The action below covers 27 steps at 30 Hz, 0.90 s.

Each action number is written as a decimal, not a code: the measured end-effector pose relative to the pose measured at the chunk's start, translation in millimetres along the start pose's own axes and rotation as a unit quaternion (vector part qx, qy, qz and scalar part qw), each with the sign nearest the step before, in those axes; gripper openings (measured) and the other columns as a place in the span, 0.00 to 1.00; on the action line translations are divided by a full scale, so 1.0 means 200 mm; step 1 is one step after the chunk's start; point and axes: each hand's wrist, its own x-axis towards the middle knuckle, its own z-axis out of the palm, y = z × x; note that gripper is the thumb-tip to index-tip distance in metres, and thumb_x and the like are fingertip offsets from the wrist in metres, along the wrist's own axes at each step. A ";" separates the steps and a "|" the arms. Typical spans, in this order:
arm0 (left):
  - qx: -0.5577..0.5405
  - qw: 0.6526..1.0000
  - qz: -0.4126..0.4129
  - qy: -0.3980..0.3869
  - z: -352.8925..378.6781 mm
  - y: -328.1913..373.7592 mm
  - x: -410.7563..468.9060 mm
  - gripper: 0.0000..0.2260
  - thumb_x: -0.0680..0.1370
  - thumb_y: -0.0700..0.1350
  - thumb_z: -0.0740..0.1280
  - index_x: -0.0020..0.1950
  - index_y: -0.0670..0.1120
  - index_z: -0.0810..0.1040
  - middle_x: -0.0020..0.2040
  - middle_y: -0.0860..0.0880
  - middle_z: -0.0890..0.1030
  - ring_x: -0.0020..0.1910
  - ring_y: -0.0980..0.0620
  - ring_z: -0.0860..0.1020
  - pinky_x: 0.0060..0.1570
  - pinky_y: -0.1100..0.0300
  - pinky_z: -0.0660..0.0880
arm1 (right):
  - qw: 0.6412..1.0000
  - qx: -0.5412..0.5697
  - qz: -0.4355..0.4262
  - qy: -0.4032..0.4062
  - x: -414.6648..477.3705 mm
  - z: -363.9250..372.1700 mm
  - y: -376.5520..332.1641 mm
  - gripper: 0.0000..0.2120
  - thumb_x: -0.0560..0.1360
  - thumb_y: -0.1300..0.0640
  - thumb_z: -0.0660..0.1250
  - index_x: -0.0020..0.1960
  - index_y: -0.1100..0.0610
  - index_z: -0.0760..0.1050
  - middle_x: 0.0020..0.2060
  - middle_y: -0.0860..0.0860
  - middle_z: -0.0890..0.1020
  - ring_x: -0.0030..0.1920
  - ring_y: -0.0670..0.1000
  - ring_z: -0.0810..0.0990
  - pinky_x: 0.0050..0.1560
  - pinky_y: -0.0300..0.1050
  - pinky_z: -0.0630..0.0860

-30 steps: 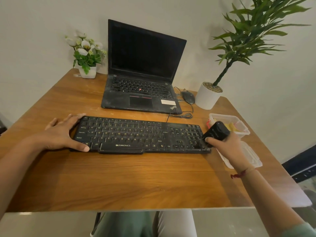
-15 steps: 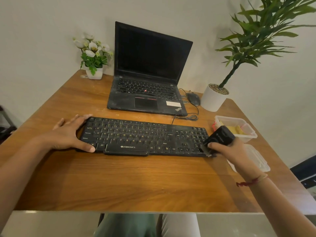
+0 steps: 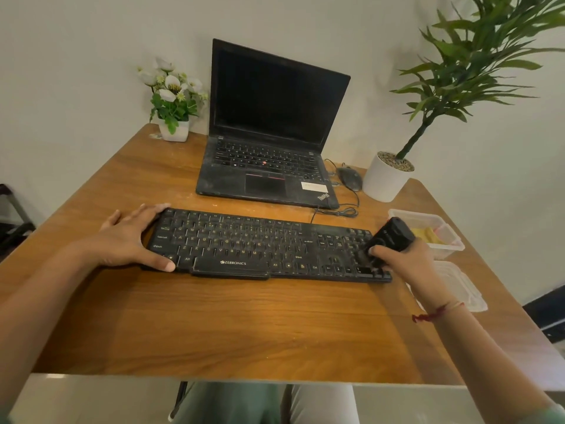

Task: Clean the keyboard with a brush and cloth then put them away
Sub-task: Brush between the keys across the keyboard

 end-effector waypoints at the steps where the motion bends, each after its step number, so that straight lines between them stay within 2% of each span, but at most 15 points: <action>1: 0.002 1.000 -0.001 0.000 0.00 0.00 0.00 0.63 0.44 0.78 0.64 0.74 0.63 0.43 0.78 0.49 0.50 0.75 0.56 0.43 0.71 0.54 0.34 | 1.000 -0.012 -0.008 -0.027 -0.01 0.02 -0.01 0.16 0.62 0.53 0.77 0.47 0.53 0.77 0.42 0.52 0.84 0.46 0.53 0.83 0.47 0.55 0.81; 3: 0.003 1.000 0.001 0.001 0.00 -0.01 0.01 0.63 0.43 0.79 0.64 0.74 0.63 0.43 0.78 0.49 0.51 0.75 0.56 0.43 0.71 0.53 0.34 | 0.998 -0.038 -0.014 -0.041 0.01 0.03 -0.03 0.19 0.62 0.52 0.77 0.49 0.55 0.77 0.43 0.53 0.84 0.46 0.52 0.83 0.47 0.53 0.81; 7: 0.004 1.000 0.004 0.002 0.00 -0.02 0.02 0.65 0.41 0.80 0.63 0.74 0.63 0.44 0.77 0.50 0.52 0.75 0.56 0.44 0.71 0.53 0.34 | 0.995 -0.082 -0.027 0.056 0.10 0.00 -0.05 0.13 0.64 0.53 0.75 0.43 0.59 0.77 0.38 0.55 0.83 0.42 0.55 0.83 0.44 0.56 0.81; 11: 0.003 1.000 0.006 0.005 0.00 -0.01 0.01 0.65 0.41 0.80 0.63 0.74 0.62 0.44 0.77 0.49 0.53 0.75 0.56 0.44 0.71 0.53 0.35 | 0.994 -0.103 -0.034 -0.025 0.09 0.06 -0.10 0.13 0.65 0.54 0.76 0.45 0.57 0.77 0.39 0.52 0.83 0.41 0.49 0.81 0.42 0.47 0.80; 16: 0.004 1.000 0.009 0.008 0.01 -0.01 0.01 0.66 0.40 0.81 0.61 0.74 0.62 0.44 0.77 0.49 0.54 0.75 0.55 0.44 0.71 0.53 0.34 | 0.990 -0.126 -0.053 0.046 0.18 0.05 -0.14 0.13 0.66 0.52 0.74 0.41 0.61 0.78 0.37 0.55 0.83 0.41 0.54 0.82 0.41 0.50 0.78; 20: 0.002 1.000 0.007 0.004 0.00 -0.02 0.02 0.66 0.40 0.81 0.62 0.74 0.63 0.44 0.77 0.49 0.52 0.75 0.56 0.43 0.71 0.53 0.34 | 0.989 -0.128 -0.069 -0.028 0.16 0.22 -0.21 0.16 0.64 0.50 0.75 0.45 0.59 0.78 0.38 0.53 0.83 0.41 0.51 0.82 0.43 0.50 0.81; 22: 0.001 1.000 0.006 0.003 0.00 -0.02 0.02 0.65 0.41 0.80 0.63 0.74 0.63 0.43 0.78 0.49 0.51 0.75 0.56 0.43 0.71 0.53 0.34 | 0.993 -0.100 -0.055 -0.021 0.18 0.25 -0.25 0.16 0.64 0.51 0.75 0.46 0.60 0.78 0.40 0.53 0.83 0.42 0.50 0.82 0.42 0.48 0.81; 25: -0.001 1.000 0.005 0.002 0.00 -0.03 0.02 0.65 0.41 0.80 0.63 0.74 0.64 0.43 0.78 0.49 0.51 0.75 0.57 0.42 0.71 0.53 0.34 | 0.985 -0.156 -0.076 0.015 0.21 0.28 -0.30 0.14 0.66 0.50 0.74 0.42 0.59 0.76 0.36 0.50 0.80 0.36 0.47 0.77 0.32 0.38 0.74; 27: -0.005 1.000 0.006 0.003 0.00 -0.03 0.02 0.65 0.41 0.80 0.64 0.74 0.63 0.44 0.78 0.49 0.52 0.75 0.57 0.42 0.71 0.54 0.34 | 0.983 -0.155 -0.094 -0.022 0.20 0.36 -0.33 0.13 0.66 0.50 0.74 0.42 0.58 0.76 0.35 0.49 0.81 0.38 0.48 0.80 0.35 0.41 0.78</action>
